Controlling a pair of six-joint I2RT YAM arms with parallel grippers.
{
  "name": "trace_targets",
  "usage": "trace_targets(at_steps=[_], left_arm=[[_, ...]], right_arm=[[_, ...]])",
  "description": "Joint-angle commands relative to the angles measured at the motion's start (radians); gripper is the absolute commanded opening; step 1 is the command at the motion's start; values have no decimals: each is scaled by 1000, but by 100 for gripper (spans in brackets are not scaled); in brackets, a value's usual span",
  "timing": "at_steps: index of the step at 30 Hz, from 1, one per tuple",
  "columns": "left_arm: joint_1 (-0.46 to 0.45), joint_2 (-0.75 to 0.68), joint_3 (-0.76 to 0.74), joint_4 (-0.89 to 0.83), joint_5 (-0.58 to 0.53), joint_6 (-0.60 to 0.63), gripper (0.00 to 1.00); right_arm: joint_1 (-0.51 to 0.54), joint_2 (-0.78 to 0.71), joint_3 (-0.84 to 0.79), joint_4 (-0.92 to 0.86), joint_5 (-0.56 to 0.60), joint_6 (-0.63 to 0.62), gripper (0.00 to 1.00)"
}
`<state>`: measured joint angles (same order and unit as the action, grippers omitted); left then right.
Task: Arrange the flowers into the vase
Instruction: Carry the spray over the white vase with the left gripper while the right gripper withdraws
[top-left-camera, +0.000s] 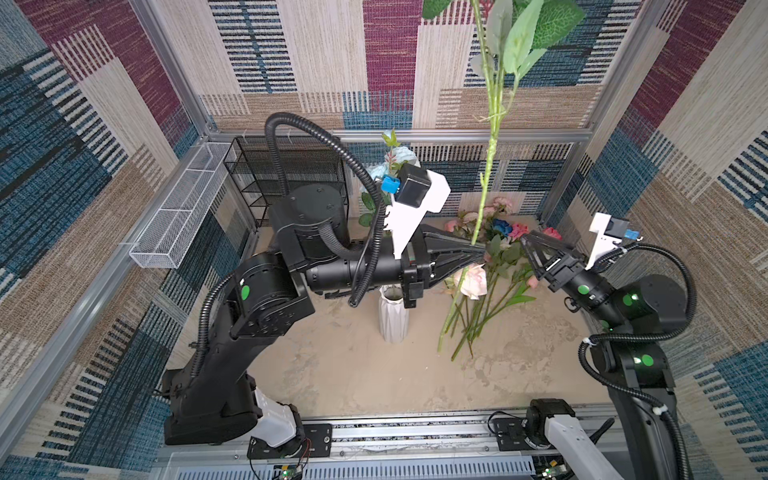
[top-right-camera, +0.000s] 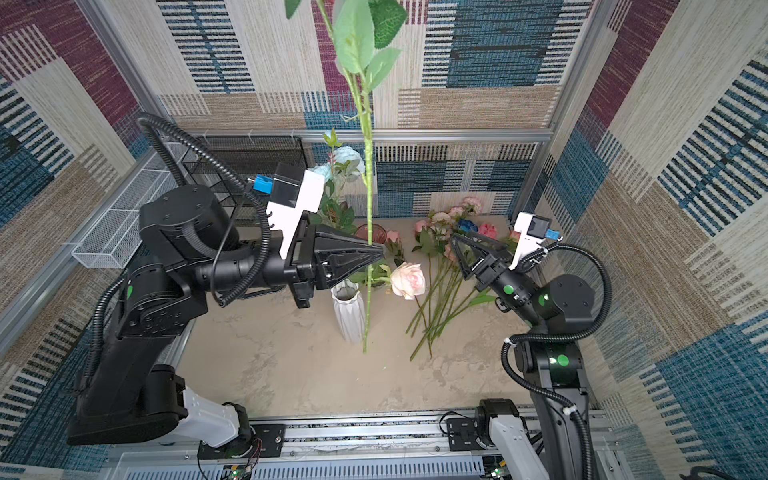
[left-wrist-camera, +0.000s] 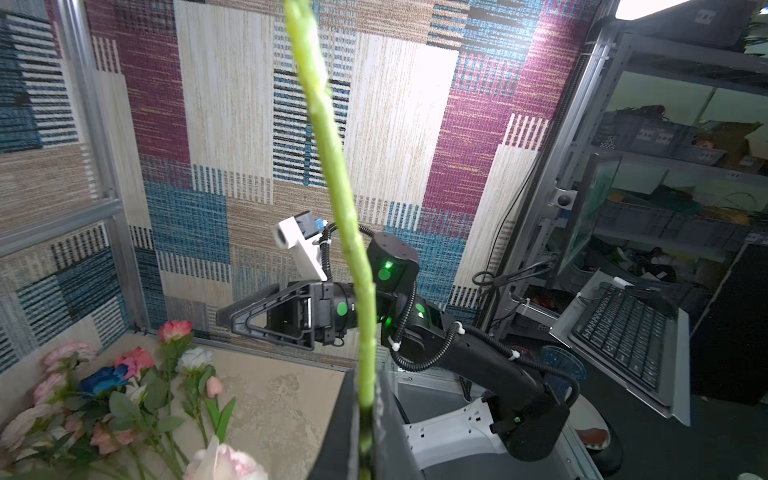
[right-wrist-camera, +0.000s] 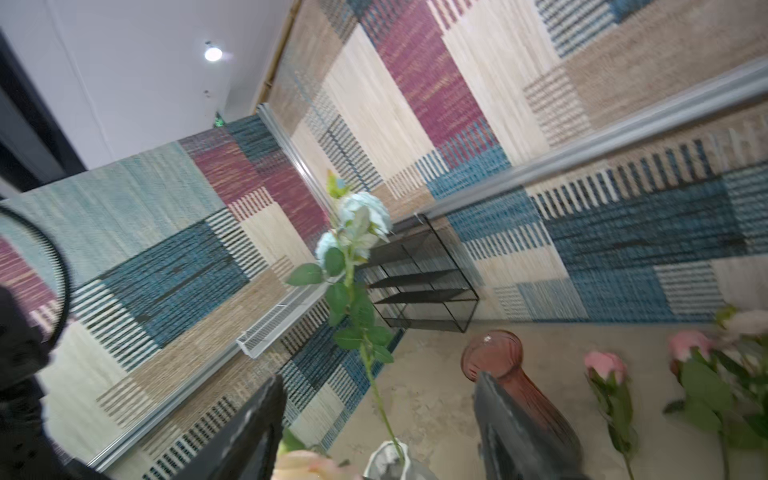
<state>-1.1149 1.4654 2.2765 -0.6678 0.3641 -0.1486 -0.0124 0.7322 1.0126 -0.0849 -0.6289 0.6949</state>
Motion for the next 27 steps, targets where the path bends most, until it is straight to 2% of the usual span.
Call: trace_targets(at_steps=[1, 5, 11, 15, 18, 24, 27], left_arm=[[0, -70, -73, 36, -103, 78, 0], [1, -197, -239, 71, -228, 125, 0], [1, -396, -507, 214, -427, 214, 0], [13, -446, -639, 339, -487, 285, 0], [70, -414, -644, 361, -468, 292, 0], [313, -383, -703, 444, -262, 151, 0], [368, -365, -742, 493, -204, 115, 0]], right_arm=[[0, 61, -62, -16, 98, -85, 72], [0, 121, -150, 36, 107, -93, 65], [0, 95, -217, 70, 132, -92, 65], [0, 83, -237, 85, 128, -85, 65], [0, 74, -241, 86, 128, -81, 65], [0, 47, -239, 85, 127, -78, 64], [0, 42, -232, 82, 125, -80, 64]])
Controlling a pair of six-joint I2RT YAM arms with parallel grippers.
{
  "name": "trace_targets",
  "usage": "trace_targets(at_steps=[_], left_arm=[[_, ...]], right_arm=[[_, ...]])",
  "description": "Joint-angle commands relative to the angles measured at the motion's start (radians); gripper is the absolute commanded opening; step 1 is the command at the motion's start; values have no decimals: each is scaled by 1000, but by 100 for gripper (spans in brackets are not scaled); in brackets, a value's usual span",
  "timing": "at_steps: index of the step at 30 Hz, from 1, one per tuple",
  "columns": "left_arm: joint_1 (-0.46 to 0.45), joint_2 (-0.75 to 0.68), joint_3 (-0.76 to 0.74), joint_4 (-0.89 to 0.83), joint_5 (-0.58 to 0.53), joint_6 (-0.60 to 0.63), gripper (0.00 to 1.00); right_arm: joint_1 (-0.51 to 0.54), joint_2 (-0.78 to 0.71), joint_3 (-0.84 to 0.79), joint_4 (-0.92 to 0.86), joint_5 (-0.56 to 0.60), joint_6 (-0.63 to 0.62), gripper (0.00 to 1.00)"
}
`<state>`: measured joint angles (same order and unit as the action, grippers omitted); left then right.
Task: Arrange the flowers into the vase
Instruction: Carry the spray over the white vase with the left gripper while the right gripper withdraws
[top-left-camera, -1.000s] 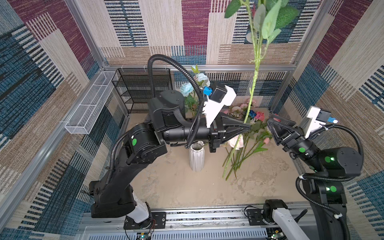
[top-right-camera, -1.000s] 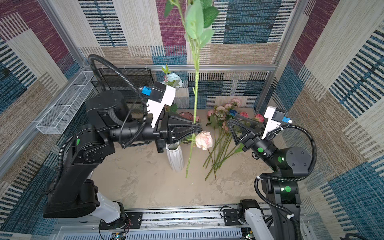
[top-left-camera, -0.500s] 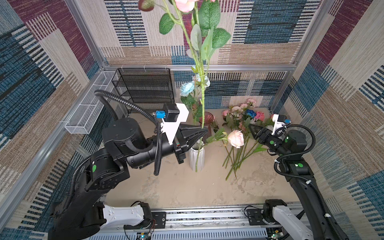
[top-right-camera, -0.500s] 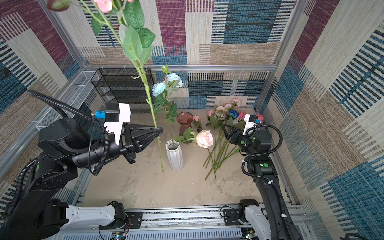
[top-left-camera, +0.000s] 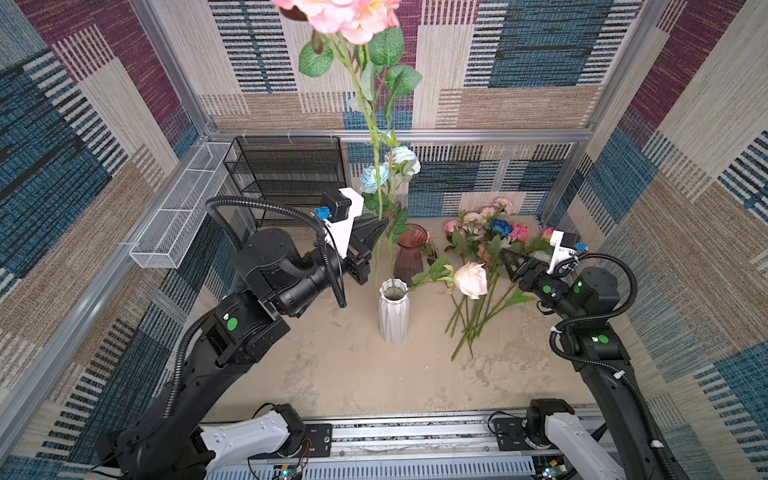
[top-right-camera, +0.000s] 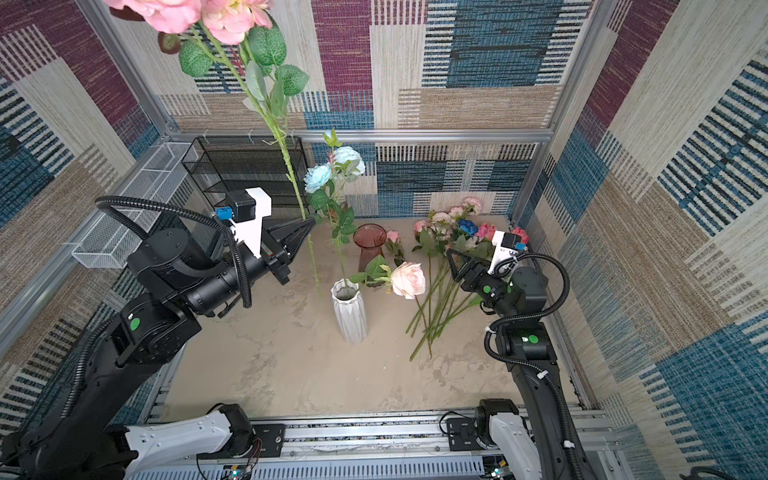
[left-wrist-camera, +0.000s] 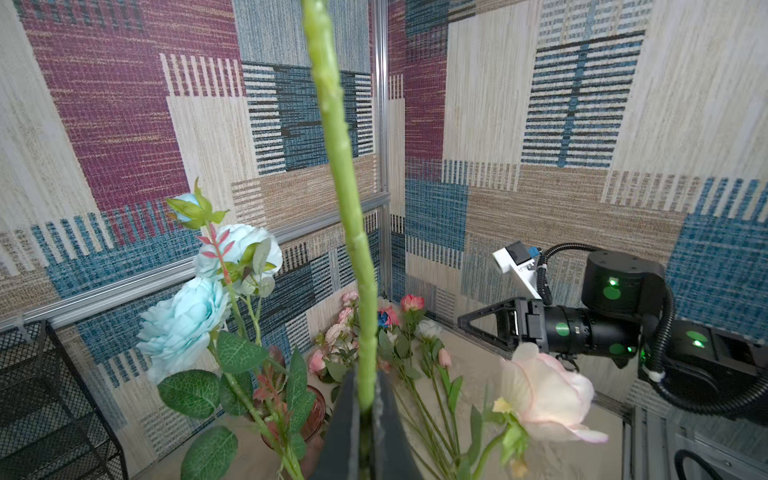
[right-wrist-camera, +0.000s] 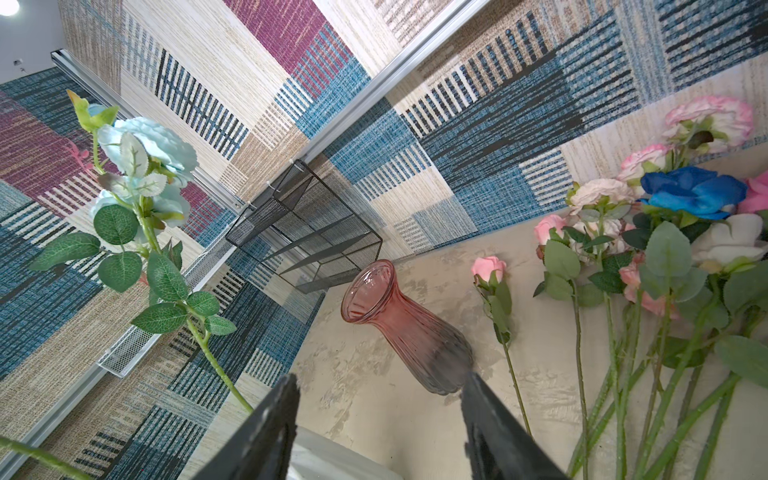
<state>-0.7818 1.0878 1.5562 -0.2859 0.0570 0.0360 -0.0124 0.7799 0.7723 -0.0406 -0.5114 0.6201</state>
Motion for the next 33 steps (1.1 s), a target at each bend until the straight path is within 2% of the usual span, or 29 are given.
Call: trace_targets(at_steps=[1, 14, 19, 28, 33], left_arm=[[47, 21, -26, 122, 117, -79, 0], [183, 91, -163, 290, 228, -190, 0], [190, 126, -175, 312, 257, -200, 0], [192, 142, -266, 333, 210, -192, 0], [190, 142, -347, 360, 207, -233, 0]], right_arm=[[0, -7, 11, 38, 7, -5, 64], [0, 4, 22, 44, 8, -6, 64], [0, 2, 13, 42, 22, -10, 64], [0, 6, -8, 59, 22, -5, 64], [0, -5, -18, 61, 28, 0, 65]])
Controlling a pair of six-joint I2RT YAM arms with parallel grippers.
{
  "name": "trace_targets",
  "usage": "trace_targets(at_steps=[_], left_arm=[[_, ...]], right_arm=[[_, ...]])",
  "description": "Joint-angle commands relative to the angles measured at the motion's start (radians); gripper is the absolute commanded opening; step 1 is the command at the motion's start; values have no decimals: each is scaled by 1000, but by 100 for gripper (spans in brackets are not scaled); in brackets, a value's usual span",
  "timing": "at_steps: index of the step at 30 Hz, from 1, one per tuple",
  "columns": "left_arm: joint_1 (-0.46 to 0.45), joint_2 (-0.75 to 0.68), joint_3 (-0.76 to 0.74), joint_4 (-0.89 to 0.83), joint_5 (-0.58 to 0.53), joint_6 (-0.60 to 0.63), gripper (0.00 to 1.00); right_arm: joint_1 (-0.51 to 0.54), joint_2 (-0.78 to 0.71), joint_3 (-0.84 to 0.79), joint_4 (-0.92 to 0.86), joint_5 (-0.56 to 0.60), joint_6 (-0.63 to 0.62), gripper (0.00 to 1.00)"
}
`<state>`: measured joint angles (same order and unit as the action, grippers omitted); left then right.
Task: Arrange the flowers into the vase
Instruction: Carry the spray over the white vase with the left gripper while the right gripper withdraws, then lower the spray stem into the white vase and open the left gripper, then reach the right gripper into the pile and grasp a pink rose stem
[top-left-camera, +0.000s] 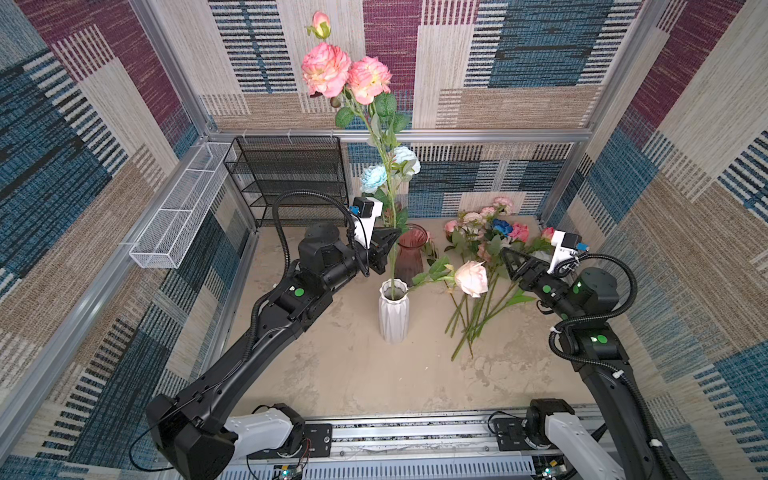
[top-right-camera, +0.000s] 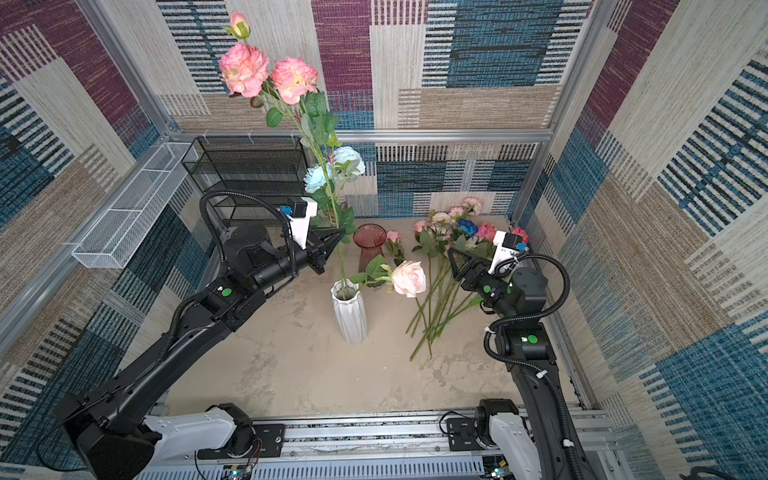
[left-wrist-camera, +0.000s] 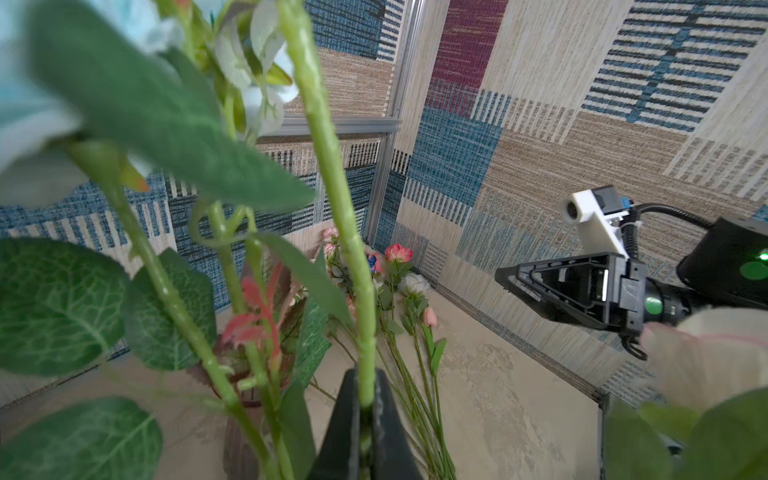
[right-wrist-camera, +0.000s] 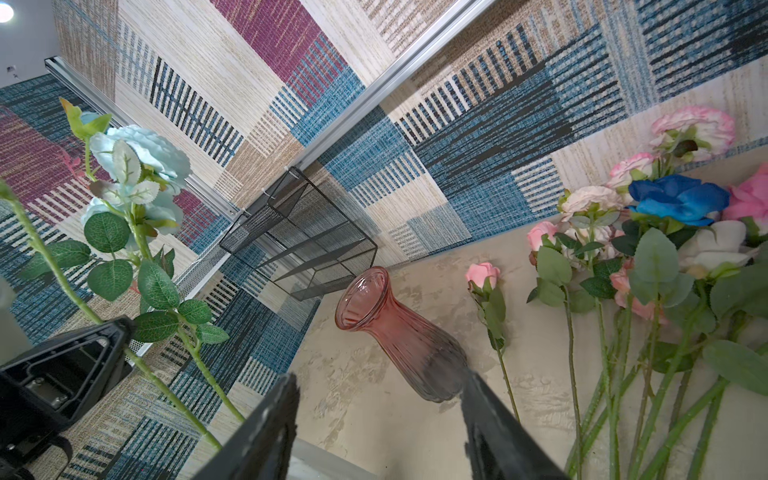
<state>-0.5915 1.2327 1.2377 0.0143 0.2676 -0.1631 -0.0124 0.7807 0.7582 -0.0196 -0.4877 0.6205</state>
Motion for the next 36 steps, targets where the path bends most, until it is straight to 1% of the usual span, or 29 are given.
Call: trace_targets(at_steps=[1, 2, 3, 4, 5, 7, 9, 14, 18, 20, 22, 24, 26, 28, 30, 32, 36], left_arm=[[-1, -10, -47, 67, -2, -46, 3], [0, -16, -62, 73, 1, -54, 14], [-1, -24, -71, 72, -2, -61, 28], [0, -32, -78, 64, -7, -69, 38], [0, -40, -81, 53, -8, -71, 43], [-2, -60, -94, 35, -22, -84, 51], [-3, -90, -112, 32, -28, -98, 56], [-4, -168, -145, -3, -48, -135, 60], [-5, -230, -177, -9, -36, -183, 60], [-5, -260, -191, -14, -38, -203, 60], [-5, -291, -205, -24, -45, -227, 60], [-5, -329, -231, -18, -44, -256, 60], [-6, -367, -255, -21, -38, -278, 60], [-6, -419, -284, -34, -35, -294, 59], [-8, -474, -319, -51, -39, -307, 59], [-7, -529, -357, -59, -35, -323, 59], [-8, -608, -414, -105, -28, -354, 59]], right_arm=[[0, -6, -6, 38, 7, 1, 66], [0, -5, -6, 35, 7, 0, 66], [0, -6, -6, 30, 11, 2, 67], [0, -4, -6, 25, 19, 4, 67], [0, -3, -6, 20, 20, 5, 67], [0, -1, -12, 17, 21, 14, 69], [0, -1, -22, 14, 29, 23, 70], [0, 3, -35, -27, 75, 38, 73], [1, 39, -20, -93, 105, 23, 73], [0, 90, -3, -136, 115, -3, 70], [0, 183, 23, -182, 131, -34, 68], [0, 303, 63, -204, 137, -77, 63], [0, 429, 107, -211, 156, -117, 59], [2, 562, 173, -227, 204, -152, 54], [12, 650, 218, -211, 213, -192, 51], [50, 745, 283, -225, 228, -241, 49], [180, 933, 417, -275, 311, -313, 50]])
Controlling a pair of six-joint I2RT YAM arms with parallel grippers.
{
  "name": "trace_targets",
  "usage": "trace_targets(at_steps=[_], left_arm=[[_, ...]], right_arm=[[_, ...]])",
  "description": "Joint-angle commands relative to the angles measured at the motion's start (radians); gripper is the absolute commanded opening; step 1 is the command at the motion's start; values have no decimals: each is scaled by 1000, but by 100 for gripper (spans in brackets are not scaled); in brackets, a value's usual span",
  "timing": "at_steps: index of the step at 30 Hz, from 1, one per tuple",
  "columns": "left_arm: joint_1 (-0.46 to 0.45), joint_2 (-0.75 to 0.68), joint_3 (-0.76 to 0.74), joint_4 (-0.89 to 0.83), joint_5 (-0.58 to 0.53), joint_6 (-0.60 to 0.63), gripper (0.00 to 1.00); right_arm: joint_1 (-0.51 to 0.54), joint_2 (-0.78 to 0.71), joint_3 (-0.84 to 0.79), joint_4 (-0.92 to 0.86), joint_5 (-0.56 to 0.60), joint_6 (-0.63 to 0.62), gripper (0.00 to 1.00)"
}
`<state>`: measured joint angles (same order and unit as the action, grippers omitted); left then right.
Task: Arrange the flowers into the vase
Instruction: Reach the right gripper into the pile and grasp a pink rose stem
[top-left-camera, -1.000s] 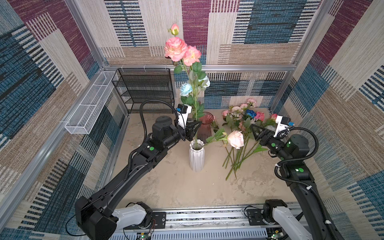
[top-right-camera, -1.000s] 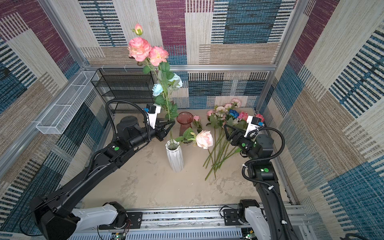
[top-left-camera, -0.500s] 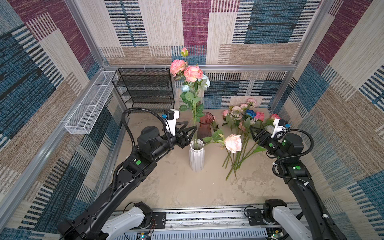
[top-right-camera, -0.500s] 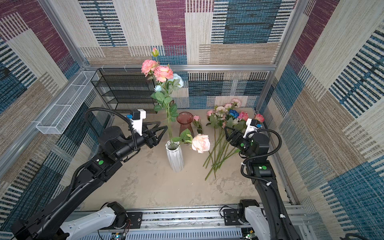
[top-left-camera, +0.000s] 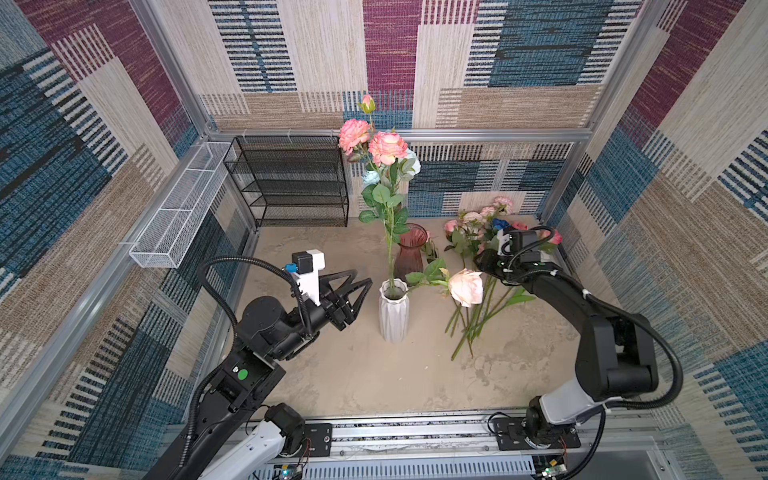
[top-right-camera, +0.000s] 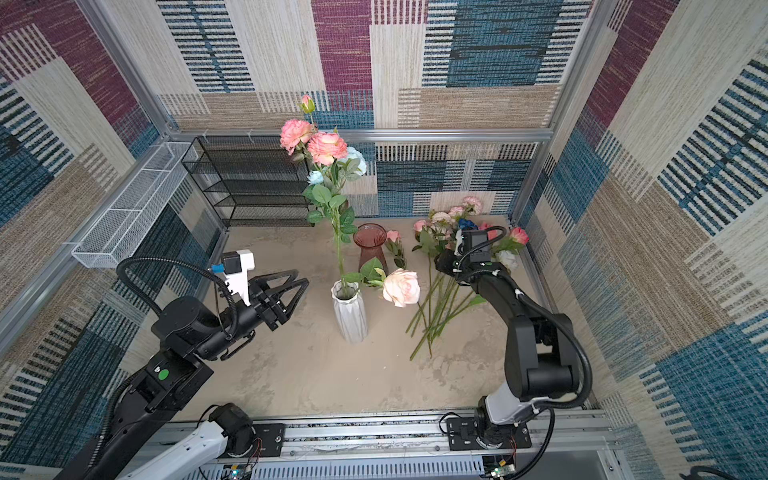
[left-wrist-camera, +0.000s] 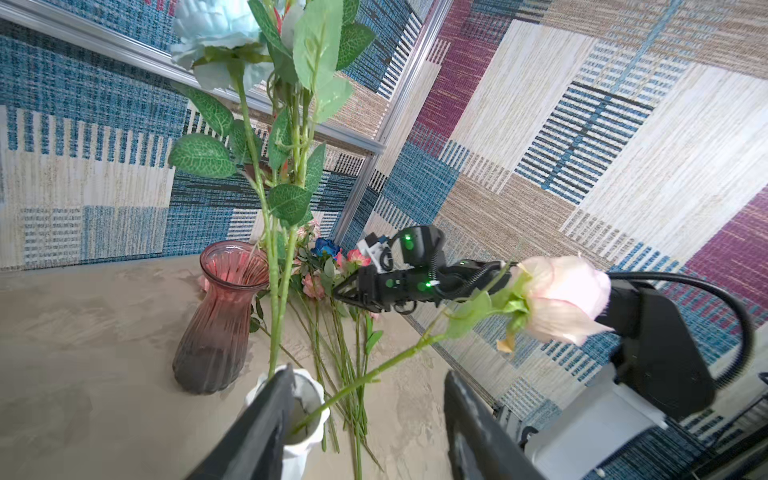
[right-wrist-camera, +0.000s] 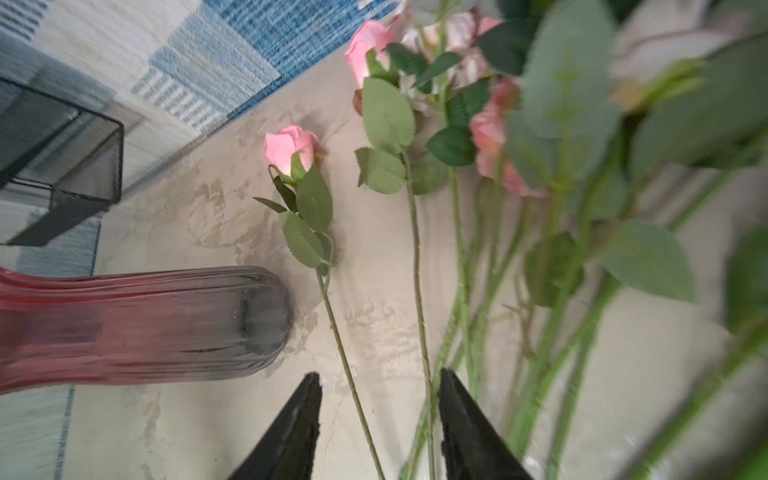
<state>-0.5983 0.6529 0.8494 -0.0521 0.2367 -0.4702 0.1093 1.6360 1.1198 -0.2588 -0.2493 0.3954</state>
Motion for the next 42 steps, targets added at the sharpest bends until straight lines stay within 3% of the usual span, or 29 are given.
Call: trace_targets(at_steps=[1, 10, 16, 20, 24, 28, 35, 42], left_arm=[[-1, -43, -37, -49, 2, -52, 60], [-1, -101, -92, -100, 4, -80, 59], [0, -108, -96, -128, -5, -79, 59], [0, -113, -96, -157, -7, -73, 59], [-1, -130, -95, -180, -5, -75, 59], [0, -145, -89, -205, -7, -74, 59], [-1, -155, -79, -222, -8, -82, 59], [-1, -138, -28, -264, -5, -81, 59]], right_arm=[[86, 114, 83, -44, 95, -99, 51], [175, 382, 297, -128, 108, -171, 53], [182, 448, 335, -148, 58, -195, 43], [183, 479, 350, -148, 32, -202, 21], [183, 429, 326, -87, 22, -204, 8], [184, 330, 280, 3, 32, -204, 2], [184, 143, 208, 173, 76, -167, 0], [184, -93, 128, 212, 226, -115, 0]])
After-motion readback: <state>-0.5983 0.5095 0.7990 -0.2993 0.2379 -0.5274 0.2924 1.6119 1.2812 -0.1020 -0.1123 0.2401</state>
